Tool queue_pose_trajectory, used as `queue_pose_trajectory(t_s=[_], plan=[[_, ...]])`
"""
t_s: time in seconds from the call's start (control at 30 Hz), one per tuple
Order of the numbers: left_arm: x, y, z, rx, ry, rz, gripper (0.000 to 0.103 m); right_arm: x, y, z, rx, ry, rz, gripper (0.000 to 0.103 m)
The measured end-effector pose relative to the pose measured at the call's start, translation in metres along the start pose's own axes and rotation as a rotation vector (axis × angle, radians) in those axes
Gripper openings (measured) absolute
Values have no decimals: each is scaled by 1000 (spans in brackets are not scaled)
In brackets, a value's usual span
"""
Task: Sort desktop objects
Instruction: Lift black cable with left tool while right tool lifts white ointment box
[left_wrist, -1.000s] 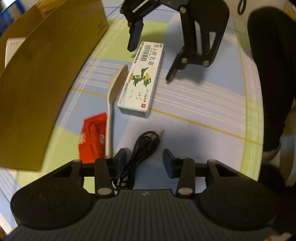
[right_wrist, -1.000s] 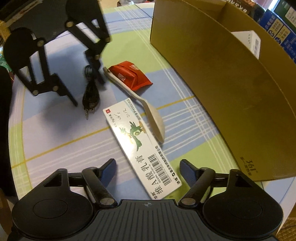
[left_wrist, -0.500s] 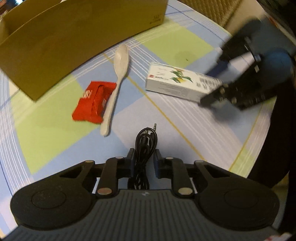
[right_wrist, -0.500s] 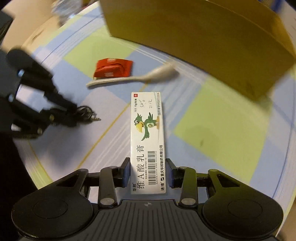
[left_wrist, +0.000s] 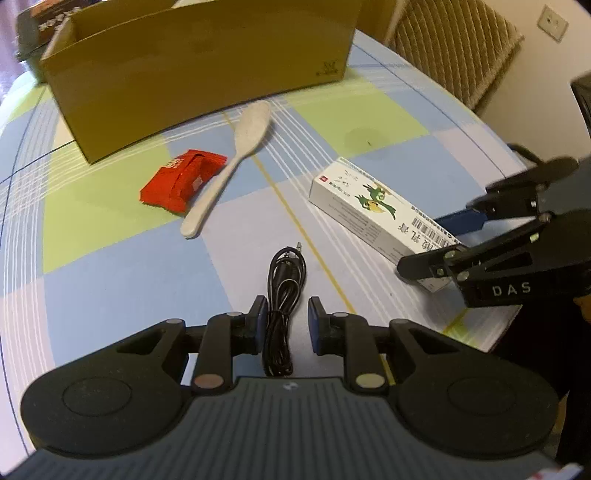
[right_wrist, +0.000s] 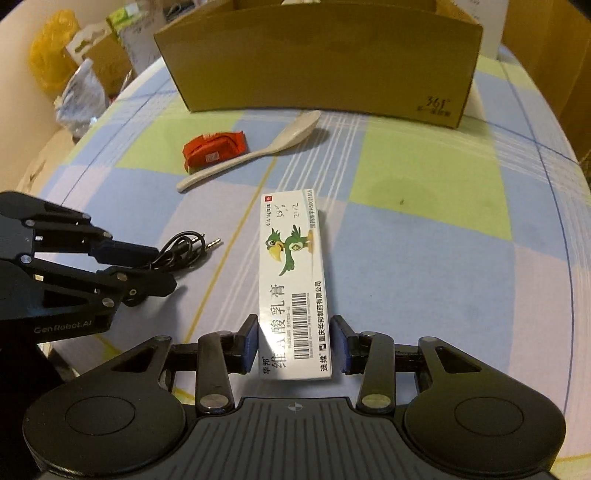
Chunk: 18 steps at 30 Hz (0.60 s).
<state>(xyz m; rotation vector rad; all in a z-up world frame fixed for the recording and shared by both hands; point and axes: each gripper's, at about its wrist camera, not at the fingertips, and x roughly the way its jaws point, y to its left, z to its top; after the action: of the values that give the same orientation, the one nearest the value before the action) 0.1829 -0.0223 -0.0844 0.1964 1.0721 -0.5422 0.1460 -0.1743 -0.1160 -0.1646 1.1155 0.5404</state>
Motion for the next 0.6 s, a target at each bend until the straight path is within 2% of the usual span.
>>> queue_pose_trajectory(t_s=[0.17,0.27,0.33,0.5,0.6], plan=[[1,-10,-8,50,-32,54,18,-4,4,-10,-18,-69,-5,40],[2,-12,-6,47,-40,59,18,-3,5,-13,-27,-105,-6,40],[3,-12,-6,42,-43,69,13,-3,6,-14,-34,-131,-4,41],[1,-9,-5,-16,-39,92,11,-2,6,-13,-43,-186,-1,42],[0,-5,-4,-84,-51,75,11,3,4,-11,-40,-207,-11,42]])
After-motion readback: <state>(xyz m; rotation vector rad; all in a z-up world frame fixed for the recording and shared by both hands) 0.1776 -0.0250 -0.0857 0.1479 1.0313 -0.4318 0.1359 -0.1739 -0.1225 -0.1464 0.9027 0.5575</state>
